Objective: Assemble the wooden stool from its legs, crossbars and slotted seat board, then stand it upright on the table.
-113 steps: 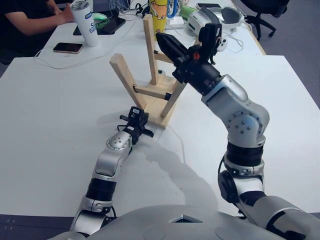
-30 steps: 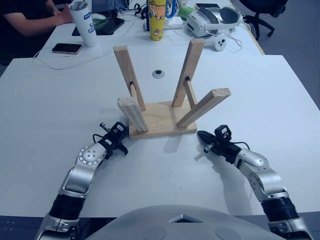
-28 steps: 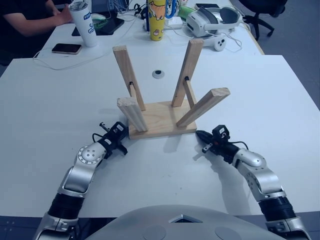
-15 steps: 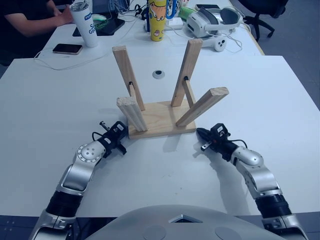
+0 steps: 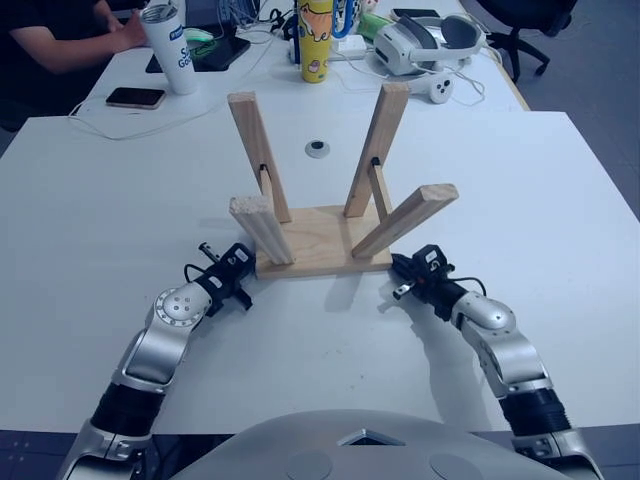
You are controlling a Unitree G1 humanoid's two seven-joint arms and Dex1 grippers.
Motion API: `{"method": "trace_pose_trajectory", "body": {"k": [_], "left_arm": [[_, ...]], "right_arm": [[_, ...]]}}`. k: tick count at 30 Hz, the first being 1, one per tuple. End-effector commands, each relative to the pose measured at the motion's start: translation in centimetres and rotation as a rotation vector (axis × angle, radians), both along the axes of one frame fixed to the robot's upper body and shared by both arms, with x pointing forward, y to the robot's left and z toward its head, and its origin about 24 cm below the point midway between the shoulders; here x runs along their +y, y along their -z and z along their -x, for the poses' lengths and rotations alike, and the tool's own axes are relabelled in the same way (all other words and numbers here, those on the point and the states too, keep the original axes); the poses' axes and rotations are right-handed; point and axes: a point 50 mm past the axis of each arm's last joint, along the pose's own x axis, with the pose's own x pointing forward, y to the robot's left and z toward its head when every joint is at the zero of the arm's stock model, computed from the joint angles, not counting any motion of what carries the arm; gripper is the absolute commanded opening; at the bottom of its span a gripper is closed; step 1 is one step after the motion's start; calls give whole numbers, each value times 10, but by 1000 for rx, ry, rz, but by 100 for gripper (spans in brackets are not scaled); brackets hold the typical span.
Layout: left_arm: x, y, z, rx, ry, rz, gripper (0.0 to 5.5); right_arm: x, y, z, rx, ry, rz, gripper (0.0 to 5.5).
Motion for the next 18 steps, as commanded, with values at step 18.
{"method": "trace_pose_trajectory", "body": {"k": [18], "left_arm": [[-72,-82,22,105,435,559,1]], "right_arm": [[67,-80,34,158,-462,-433,0]]}}
